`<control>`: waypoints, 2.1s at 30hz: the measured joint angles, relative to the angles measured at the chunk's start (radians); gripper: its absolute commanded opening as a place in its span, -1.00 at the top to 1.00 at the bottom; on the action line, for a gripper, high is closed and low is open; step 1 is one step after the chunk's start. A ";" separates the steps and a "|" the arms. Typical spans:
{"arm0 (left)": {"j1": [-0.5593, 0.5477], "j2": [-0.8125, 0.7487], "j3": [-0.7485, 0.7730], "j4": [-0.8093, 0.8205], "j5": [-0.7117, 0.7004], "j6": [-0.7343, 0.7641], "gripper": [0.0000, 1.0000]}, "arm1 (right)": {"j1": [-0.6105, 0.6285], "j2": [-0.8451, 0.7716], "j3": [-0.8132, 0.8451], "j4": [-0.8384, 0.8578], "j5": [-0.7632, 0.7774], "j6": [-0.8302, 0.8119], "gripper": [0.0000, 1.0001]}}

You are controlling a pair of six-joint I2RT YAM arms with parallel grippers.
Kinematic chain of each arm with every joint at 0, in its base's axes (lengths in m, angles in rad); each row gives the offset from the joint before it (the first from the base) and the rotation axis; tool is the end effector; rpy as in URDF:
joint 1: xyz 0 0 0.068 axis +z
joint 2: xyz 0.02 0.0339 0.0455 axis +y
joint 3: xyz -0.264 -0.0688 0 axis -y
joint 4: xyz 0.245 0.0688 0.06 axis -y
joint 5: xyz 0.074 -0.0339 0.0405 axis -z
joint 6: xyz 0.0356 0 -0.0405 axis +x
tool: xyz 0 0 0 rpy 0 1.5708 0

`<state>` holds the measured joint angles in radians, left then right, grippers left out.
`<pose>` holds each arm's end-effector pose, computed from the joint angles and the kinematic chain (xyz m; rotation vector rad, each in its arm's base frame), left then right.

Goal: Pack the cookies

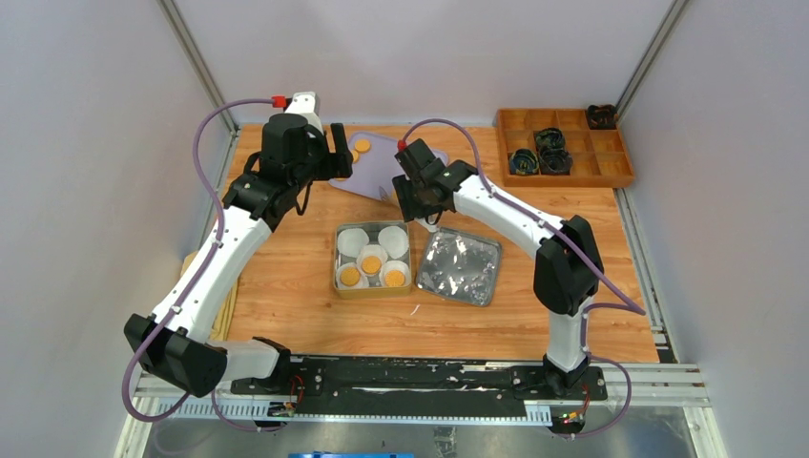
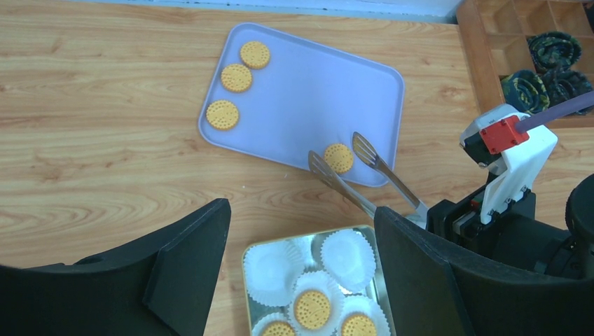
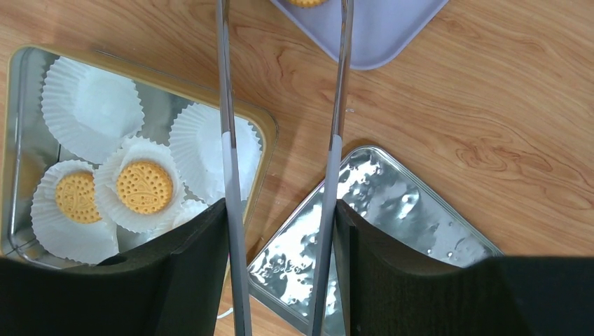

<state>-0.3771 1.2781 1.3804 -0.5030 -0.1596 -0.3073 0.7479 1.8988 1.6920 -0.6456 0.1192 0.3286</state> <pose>0.2642 -0.0986 0.4084 -0.0356 1.9772 -0.2902 0.3175 0.2887 0.2895 -0.4552 2.4023 0.3453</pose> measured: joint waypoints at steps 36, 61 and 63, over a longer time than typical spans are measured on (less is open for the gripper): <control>0.000 0.000 -0.006 0.000 0.000 0.000 -0.61 | -0.010 -0.045 -0.047 0.014 0.057 -0.013 1.00; 0.000 0.000 -0.006 0.000 -0.001 0.006 -0.62 | -0.010 -0.003 -0.032 -0.006 0.072 -0.030 0.22; 0.000 0.000 -0.006 0.000 0.000 0.008 -0.61 | -0.010 -0.003 -0.032 -0.009 0.070 -0.029 0.16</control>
<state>-0.3771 1.2781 1.3739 -0.5030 -0.1600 -0.2996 0.7383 1.8957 1.6600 -0.6548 0.1894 0.2993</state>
